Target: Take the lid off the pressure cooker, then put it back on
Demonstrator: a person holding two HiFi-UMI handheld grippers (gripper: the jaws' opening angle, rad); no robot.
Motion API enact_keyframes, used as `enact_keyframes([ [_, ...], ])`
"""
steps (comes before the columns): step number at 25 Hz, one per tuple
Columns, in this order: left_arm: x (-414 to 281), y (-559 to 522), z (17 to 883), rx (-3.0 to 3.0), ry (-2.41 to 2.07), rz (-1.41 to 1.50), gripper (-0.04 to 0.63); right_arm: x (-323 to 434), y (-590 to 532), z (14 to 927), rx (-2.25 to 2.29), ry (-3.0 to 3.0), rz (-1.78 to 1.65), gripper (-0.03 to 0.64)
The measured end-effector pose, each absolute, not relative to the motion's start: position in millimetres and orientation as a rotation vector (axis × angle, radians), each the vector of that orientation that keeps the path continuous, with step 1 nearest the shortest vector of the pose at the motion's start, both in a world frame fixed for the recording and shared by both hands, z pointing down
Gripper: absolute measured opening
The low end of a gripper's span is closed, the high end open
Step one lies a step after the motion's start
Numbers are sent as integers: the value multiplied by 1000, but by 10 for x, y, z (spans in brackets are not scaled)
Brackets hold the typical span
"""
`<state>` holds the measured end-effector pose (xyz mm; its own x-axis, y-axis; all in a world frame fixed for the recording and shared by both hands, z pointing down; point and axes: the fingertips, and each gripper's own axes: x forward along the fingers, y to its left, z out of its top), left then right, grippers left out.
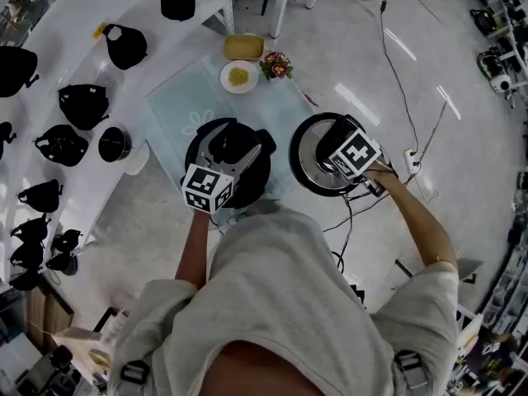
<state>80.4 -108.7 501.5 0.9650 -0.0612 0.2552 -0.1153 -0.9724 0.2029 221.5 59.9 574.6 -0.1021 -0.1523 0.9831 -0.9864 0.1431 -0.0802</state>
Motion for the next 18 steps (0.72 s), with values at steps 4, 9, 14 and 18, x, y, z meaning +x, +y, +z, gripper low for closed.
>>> enact_keyframes([
  [4,797,-1148,4990,2899,-164,379,327,2297,518,6015,1173,-1454,1105,271],
  [9,720,-1250,4986,2900,-223,393,327,2374,376,6468,1161,-1444,1127,272],
  [14,632,-1343,5017,2888,-284,429,327,2386,156,6922,1133,-1453,1126,272],
  [18,566,-1401,5026,2875,-329,453,327,2390,-10,7236,1110,-1447,1131,272],
])
